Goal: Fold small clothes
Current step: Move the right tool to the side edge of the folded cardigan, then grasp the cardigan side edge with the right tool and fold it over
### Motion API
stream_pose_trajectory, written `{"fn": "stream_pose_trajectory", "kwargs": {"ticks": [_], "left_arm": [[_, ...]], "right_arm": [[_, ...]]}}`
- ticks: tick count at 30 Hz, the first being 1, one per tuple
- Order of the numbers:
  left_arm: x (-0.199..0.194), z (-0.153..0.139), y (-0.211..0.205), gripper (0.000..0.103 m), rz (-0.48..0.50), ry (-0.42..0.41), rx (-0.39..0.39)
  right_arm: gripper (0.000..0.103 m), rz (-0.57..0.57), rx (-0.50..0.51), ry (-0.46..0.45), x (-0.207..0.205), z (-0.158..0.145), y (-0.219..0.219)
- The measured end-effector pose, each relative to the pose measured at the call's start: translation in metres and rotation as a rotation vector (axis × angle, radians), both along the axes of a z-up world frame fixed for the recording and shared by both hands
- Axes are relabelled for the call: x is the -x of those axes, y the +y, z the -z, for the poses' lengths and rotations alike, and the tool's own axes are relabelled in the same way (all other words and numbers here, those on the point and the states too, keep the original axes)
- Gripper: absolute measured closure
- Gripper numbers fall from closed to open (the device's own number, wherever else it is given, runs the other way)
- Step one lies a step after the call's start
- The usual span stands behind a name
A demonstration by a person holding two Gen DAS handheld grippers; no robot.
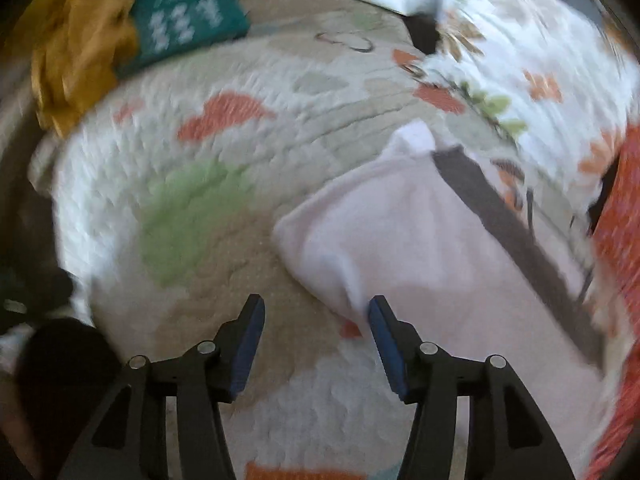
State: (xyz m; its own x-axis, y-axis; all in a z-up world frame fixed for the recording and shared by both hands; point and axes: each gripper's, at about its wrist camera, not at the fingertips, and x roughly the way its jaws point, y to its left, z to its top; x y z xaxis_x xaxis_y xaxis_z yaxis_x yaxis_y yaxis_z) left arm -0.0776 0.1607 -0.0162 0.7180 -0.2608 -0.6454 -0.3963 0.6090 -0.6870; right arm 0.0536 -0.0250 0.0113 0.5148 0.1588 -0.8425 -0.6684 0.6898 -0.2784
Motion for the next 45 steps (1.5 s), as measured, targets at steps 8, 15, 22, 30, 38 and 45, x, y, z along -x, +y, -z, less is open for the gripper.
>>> {"fn": "stream_pose_trajectory", "kwargs": {"ticks": [8,15,22,30,38,45], "left_arm": [[0.0,0.002,0.002,0.021,-0.01,0.022,-0.016],[-0.003,-0.002,-0.006,0.021,-0.016,0.048,-0.069],[-0.01,-0.012,-0.03,0.021,0.01,0.076,-0.189],[-0.022,-0.017,-0.063,0.021,0.074,0.106,-0.297],[-0.033,-0.032,-0.1,0.021,0.221,0.146,-0.397],[-0.065,-0.065,-0.152,0.021,0.391,0.086,-0.372]], "right_arm": [[0.072,0.198,0.064,-0.06,-0.057,0.012,0.027],[0.085,0.308,-0.183,0.065,-0.073,-0.018,-0.017],[0.085,0.569,-0.535,0.035,-0.083,-0.089,-0.186],[0.085,0.916,-0.654,0.066,-0.033,-0.052,-0.389],[0.083,0.94,-0.811,0.222,-0.013,0.008,-0.434],[0.072,0.903,-0.84,0.219,0.005,-0.001,-0.449]]}}
